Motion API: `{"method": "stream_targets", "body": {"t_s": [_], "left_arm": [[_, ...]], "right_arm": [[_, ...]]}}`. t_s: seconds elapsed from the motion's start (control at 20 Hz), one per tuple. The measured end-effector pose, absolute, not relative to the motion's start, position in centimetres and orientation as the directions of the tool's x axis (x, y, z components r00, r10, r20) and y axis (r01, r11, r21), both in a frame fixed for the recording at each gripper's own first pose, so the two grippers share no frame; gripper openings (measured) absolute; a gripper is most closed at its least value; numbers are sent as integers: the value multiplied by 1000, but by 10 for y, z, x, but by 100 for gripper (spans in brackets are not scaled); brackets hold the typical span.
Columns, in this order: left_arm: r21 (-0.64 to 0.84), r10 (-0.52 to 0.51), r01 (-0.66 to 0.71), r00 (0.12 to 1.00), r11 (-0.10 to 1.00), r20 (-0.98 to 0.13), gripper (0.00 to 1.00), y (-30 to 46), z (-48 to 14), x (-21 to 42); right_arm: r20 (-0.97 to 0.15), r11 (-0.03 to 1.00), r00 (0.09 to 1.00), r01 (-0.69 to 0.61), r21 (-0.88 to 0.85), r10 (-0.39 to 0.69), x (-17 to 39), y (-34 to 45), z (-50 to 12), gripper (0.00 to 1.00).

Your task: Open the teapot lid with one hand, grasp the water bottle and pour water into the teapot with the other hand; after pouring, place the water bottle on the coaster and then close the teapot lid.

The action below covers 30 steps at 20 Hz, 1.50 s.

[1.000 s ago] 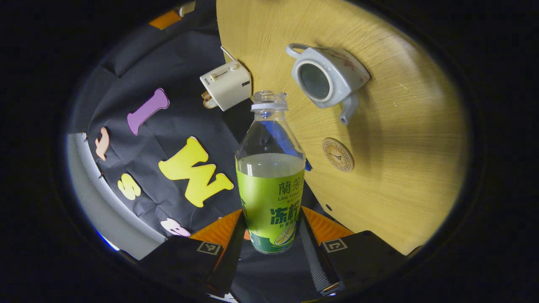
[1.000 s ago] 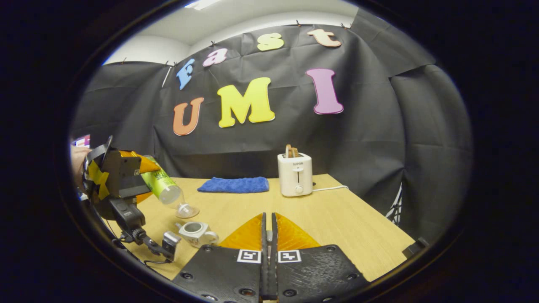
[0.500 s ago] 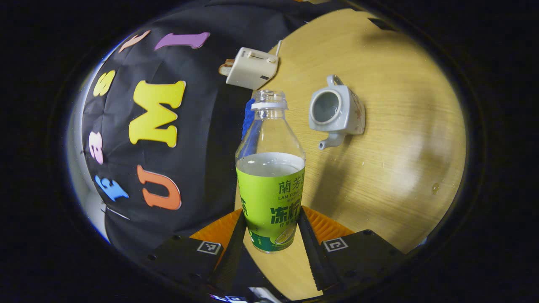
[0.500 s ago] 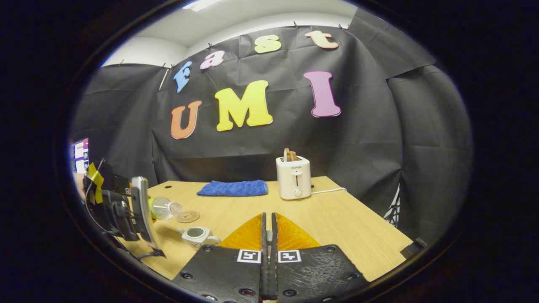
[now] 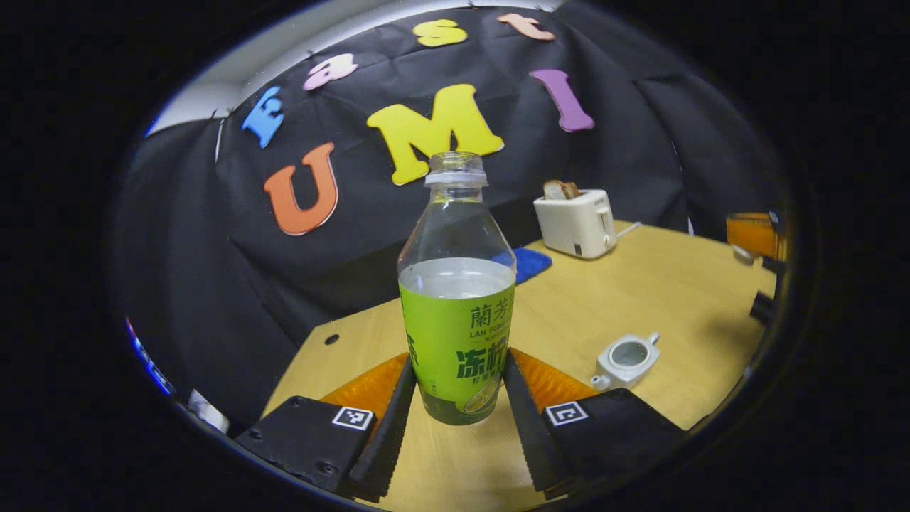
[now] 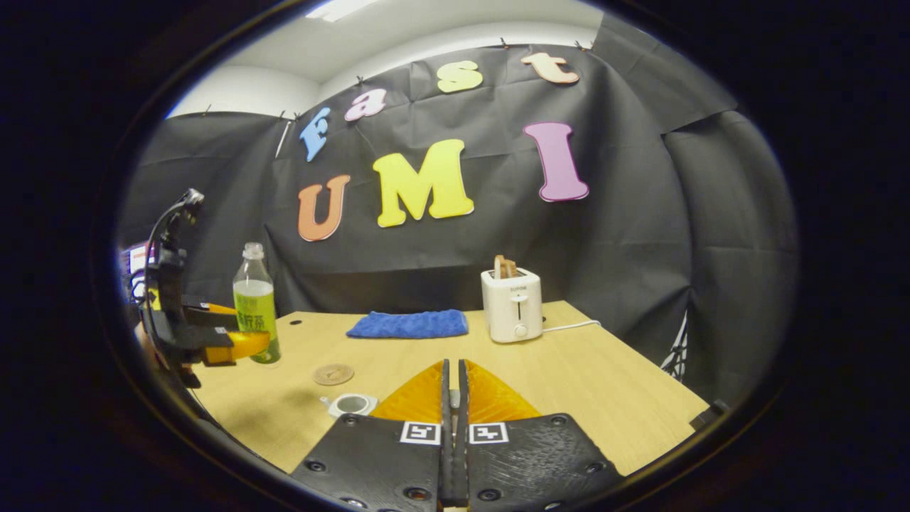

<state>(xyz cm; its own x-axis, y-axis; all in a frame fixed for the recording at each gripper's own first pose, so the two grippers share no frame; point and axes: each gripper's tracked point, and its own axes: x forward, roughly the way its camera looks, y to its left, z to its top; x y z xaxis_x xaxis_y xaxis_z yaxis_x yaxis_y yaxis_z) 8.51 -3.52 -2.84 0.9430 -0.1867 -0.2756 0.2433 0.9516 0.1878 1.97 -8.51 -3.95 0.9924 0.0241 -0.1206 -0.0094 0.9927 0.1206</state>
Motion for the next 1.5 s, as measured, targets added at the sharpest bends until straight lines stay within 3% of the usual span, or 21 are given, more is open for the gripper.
{"method": "stream_targets", "body": {"t_s": [0.35,0.55,1.35,1.45,1.5], "left_arm": [[16,-177,184,962,983,-207,73,-37,-56,159],[-25,-194,194,949,981,-246,74,-41,-86,185],[-46,-206,202,935,978,-287,78,-46,-110,200],[-50,-211,205,937,977,-278,80,-46,-104,199],[-55,-217,210,937,976,-272,95,-46,-98,191]], "right_arm": [[-132,995,991,4,104,10,25,-87,-43,0],[-157,995,988,15,101,1,35,-89,-52,0],[-196,997,980,-1,83,17,47,-74,-67,0],[-192,997,981,-4,79,20,46,-71,-65,0],[-189,997,982,-9,76,23,46,-69,-63,0]]}}
